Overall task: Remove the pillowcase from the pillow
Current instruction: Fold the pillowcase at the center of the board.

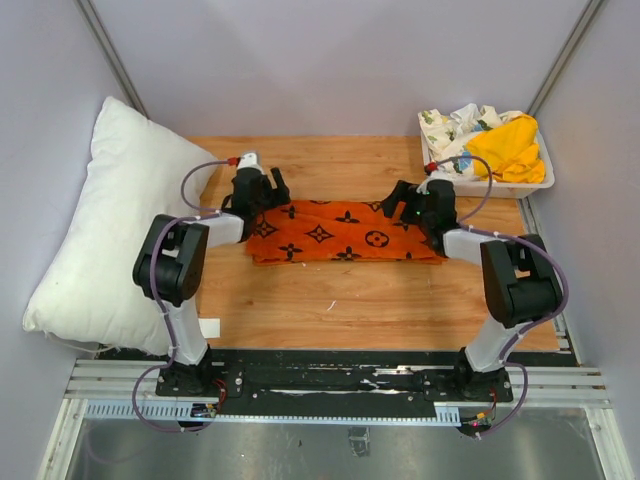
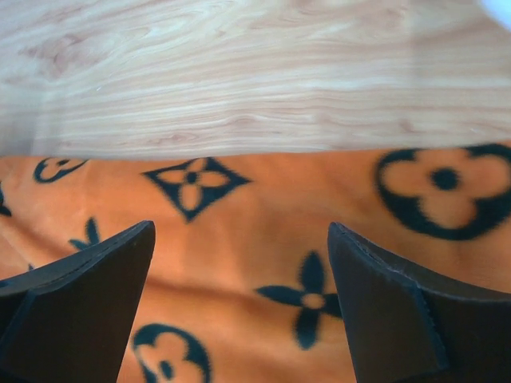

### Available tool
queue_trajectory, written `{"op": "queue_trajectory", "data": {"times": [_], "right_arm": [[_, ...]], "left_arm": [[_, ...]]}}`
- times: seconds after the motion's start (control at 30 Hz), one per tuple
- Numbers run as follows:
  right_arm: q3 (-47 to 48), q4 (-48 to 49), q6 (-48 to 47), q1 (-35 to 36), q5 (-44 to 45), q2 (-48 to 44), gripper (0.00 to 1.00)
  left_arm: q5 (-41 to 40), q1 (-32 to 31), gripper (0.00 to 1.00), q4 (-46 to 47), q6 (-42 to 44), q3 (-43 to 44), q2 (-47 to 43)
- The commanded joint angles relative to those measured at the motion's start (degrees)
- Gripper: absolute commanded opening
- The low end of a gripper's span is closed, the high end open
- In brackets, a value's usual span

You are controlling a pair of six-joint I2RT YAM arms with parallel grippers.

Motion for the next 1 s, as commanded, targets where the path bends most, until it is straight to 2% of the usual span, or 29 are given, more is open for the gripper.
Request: {"op": "queue_trajectory", "data": {"times": [0.0,0.07,0.13,0.27,0.4,0.53,0.67,0.83,0.97], "right_arm": [[4.8,-6.7,-12.9,10.9,15.6,-5.0,0.91],[6.5,-7.0,-18.2,15.5,23.2,-4.4,0.93],[8.3,-6.0,-22.5,18.9,27.8,-2.0,0.94],[11.1,-3.1,-26.7,22.4,28.8,4.3,0.94],[13.7,-4.3,-29.2,25.5,29.7,9.2,0.94],[14.2,-9.6,-28.4,26.5,32.6,10.2,0.95],[13.7,-15.9,-27.5,25.8,36.1,8.4,0.98],[13.2,-22.6,-24.1,21.2,35.7,5.1,1.0],[11.4,-23.9,-20.4,13.9,32.2,2.4,1.0]], "left_arm": [[-18.2,-10.7,0.89,0.7,13.1,1.4,-5.5],[-24.7,-14.3,0.91,5.1,15.7,-0.5,-5.6],[-27.3,-17.1,0.94,10.0,16.7,-2.3,-4.4],[-28.9,-20.9,0.96,16.1,16.4,-2.8,0.6],[-29.0,-23.6,0.98,17.3,16.5,-0.8,5.0],[-30.0,-24.3,0.99,12.7,16.4,1.0,5.2],[-30.0,-23.2,0.99,1.2,13.3,3.5,5.0],[-21.8,-16.0,0.99,-6.6,5.5,0.8,2.1],[-19.8,-10.5,0.99,-9.6,4.6,-2.5,-0.5]]}}
